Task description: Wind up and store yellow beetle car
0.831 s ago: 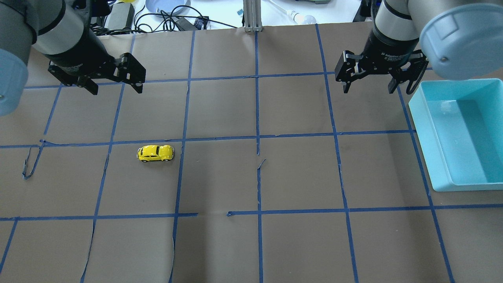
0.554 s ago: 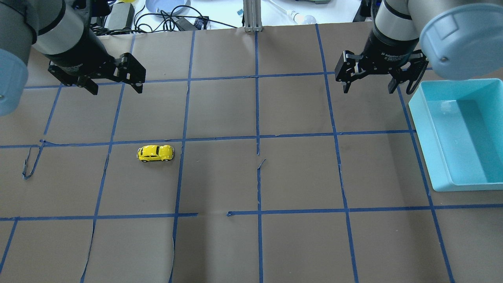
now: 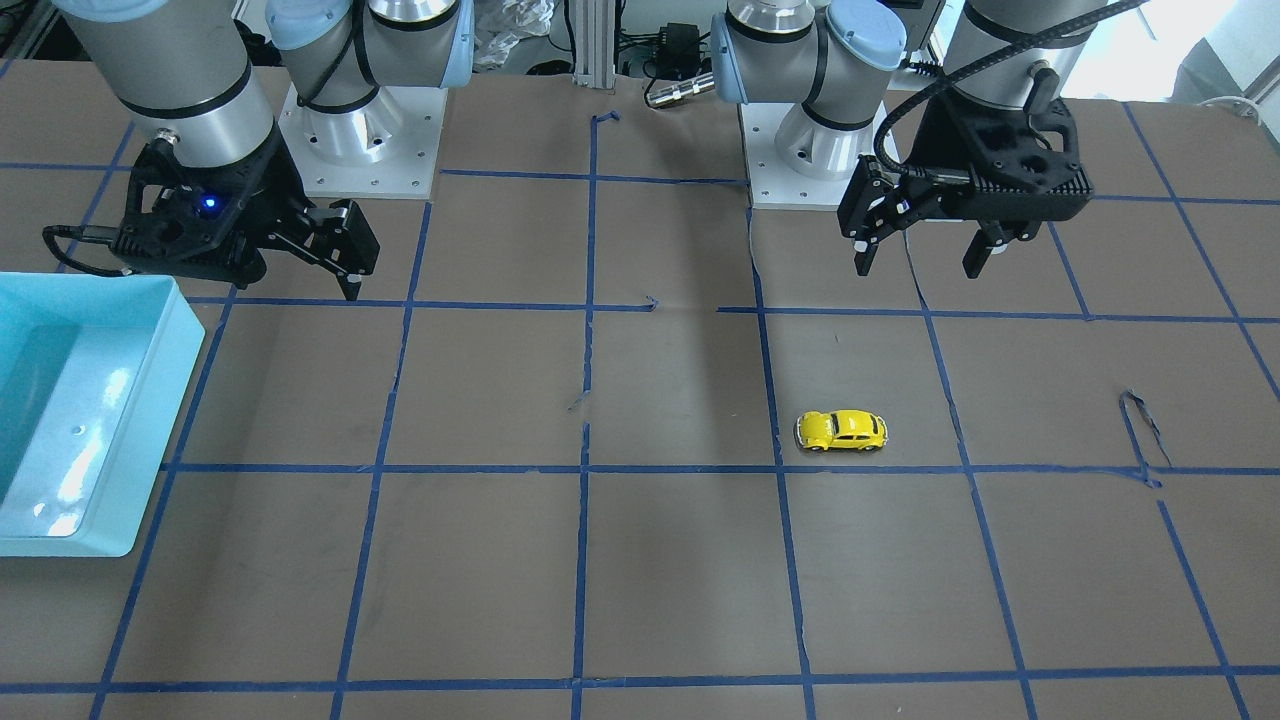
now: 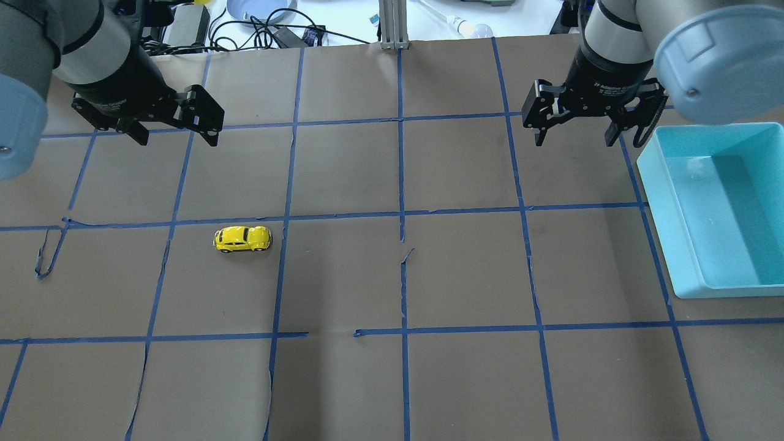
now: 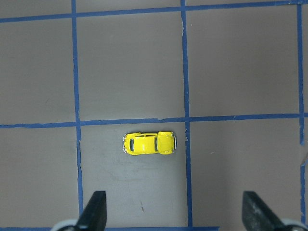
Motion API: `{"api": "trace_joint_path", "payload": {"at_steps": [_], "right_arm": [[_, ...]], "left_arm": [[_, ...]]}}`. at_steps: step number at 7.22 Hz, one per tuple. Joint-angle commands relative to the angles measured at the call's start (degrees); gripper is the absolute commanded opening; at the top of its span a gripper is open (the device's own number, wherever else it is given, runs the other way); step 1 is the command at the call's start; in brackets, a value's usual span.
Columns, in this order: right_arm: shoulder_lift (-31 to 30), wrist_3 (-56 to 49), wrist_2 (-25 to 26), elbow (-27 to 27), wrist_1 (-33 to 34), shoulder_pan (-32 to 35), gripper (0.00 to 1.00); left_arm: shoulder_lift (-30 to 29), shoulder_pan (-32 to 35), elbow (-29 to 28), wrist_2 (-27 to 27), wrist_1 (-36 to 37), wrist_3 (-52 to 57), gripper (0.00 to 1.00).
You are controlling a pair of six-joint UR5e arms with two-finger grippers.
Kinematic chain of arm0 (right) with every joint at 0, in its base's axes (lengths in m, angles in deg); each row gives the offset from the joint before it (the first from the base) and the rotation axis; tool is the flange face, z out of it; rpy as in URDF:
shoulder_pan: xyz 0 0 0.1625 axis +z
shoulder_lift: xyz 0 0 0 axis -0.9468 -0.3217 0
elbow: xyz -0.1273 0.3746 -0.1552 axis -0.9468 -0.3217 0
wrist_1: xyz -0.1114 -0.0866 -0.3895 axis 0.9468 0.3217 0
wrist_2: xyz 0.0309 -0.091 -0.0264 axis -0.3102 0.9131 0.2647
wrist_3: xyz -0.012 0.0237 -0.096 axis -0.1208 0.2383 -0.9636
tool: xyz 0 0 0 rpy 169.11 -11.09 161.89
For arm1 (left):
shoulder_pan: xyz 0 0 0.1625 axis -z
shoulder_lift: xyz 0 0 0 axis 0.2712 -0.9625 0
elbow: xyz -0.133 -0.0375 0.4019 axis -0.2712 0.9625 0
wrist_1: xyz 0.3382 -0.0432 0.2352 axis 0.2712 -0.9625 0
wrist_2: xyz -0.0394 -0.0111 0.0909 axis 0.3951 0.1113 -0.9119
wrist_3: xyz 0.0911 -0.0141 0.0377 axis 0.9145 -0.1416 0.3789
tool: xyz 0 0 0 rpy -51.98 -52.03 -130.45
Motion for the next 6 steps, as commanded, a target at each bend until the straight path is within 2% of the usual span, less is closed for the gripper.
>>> {"api": "trace_joint_path", "payload": {"at_steps": [1,6], "right_arm": [[0.0,0.0,0.0,0.0,0.1,0.0,1.00],[0.0,0.0,0.0,0.0,0.1,0.0,1.00]], "left_arm": [[-0.1,0.0,-0.3,0.1,-0.3,-0.6,1.00],[-0.4,-0.1,-0.9,-0.1,-2.1,-3.5,1.00]]}}
